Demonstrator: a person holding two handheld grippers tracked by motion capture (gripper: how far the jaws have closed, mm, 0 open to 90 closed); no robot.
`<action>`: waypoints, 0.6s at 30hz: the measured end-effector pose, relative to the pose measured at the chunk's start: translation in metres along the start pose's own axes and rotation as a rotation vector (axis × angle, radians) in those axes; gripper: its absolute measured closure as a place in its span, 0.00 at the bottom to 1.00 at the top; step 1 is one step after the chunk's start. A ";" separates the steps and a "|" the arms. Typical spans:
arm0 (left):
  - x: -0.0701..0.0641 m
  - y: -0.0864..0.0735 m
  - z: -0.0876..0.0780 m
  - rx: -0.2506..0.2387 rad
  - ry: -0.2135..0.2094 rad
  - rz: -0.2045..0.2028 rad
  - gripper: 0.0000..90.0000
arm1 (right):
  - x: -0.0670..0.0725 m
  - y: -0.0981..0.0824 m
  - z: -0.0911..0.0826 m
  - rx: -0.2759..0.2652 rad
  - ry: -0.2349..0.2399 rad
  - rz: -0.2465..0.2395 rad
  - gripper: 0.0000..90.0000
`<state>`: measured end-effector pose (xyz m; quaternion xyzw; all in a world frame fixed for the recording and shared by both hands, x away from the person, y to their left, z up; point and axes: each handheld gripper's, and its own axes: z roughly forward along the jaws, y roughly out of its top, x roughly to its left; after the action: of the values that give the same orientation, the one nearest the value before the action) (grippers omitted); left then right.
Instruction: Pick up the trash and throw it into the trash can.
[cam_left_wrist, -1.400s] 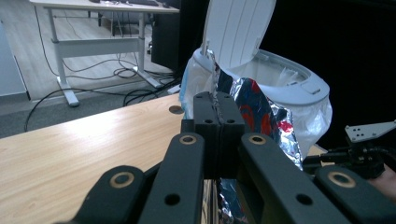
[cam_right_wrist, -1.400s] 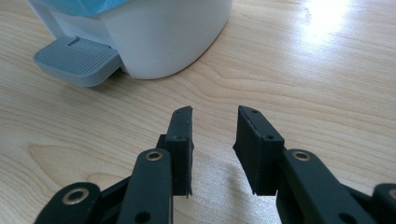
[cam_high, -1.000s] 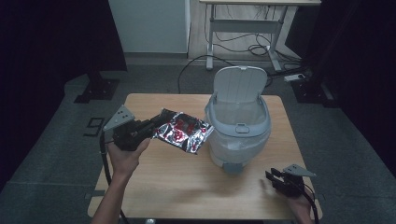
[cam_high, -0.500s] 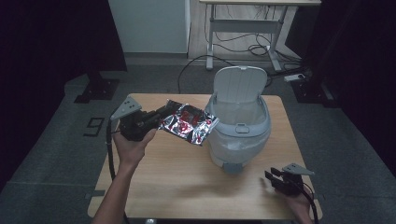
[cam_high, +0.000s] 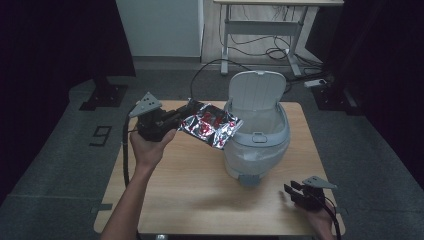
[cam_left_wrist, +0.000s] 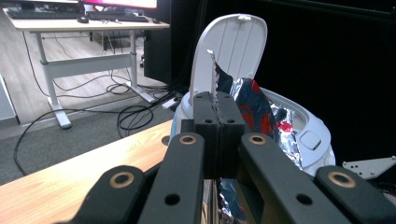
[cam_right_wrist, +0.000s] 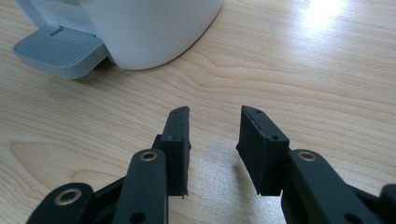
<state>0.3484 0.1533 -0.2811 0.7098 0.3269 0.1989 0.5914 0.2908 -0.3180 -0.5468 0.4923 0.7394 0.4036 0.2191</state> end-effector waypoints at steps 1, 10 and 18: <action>0.000 0.001 0.001 0.001 -0.003 -0.002 0.99 | 0.000 0.000 0.000 0.001 0.000 0.000 0.70; -0.001 0.004 0.005 0.006 0.002 -0.001 0.99 | 0.000 0.000 -0.002 -0.001 0.000 -0.002 0.70; -0.002 0.011 0.013 0.009 0.003 0.005 0.99 | -0.002 -0.001 -0.003 -0.002 -0.002 0.003 0.70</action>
<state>0.3586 0.1420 -0.2732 0.7130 0.3269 0.2002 0.5871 0.2891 -0.3206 -0.5459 0.4936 0.7382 0.4040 0.2196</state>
